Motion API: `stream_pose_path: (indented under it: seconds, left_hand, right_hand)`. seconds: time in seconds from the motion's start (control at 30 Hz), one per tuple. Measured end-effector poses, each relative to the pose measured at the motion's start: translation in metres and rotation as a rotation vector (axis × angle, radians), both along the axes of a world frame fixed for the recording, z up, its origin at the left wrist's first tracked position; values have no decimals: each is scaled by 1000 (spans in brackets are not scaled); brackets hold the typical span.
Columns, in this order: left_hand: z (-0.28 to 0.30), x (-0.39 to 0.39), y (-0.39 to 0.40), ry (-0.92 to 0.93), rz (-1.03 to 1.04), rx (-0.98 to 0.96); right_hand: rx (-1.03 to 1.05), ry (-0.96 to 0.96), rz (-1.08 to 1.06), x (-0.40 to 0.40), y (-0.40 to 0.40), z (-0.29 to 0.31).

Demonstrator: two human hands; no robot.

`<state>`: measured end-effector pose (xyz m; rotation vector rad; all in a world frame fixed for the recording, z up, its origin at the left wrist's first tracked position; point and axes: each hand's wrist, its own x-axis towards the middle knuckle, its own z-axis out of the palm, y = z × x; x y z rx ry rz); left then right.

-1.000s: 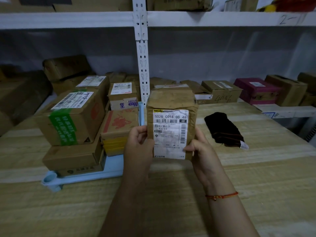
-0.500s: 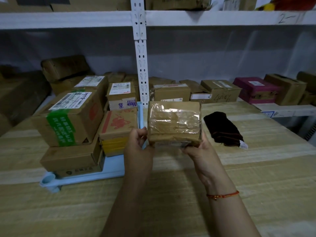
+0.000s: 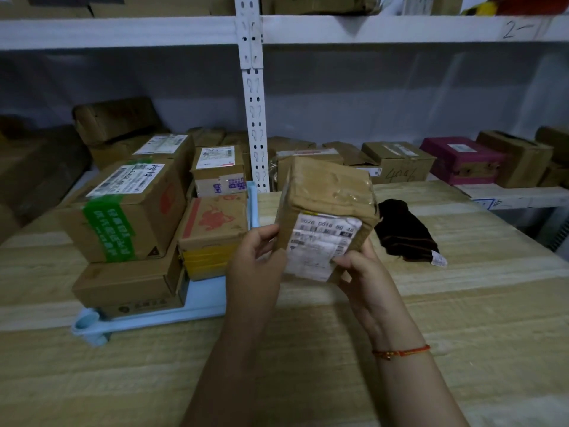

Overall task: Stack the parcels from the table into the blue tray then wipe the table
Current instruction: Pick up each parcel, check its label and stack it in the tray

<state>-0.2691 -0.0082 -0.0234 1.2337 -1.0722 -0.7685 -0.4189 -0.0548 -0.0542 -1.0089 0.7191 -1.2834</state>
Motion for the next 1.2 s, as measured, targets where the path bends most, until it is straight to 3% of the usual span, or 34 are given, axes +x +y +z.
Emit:
stream_pose_path:
  seconds: [0.13,0.2,0.5,0.97,1.2]
  left_hand:
    - [6,-4,3,-87,-2,-38]
    - [9,-5,4,-100,3,-51]
    - [18,-5,8,-76,-47,-112]
    - [15,-4,6,121,43,-110]
    - [16,-5,7,104,27,-83]
  right_hand:
    - [133,-312,32,4,1,3]
    - [181,-377,16,5,1,4]
    - [313,-251,-75,5,3,5]
    - [445,-197,8,11,9,11]
    - [489,-215,26,15,11,14]
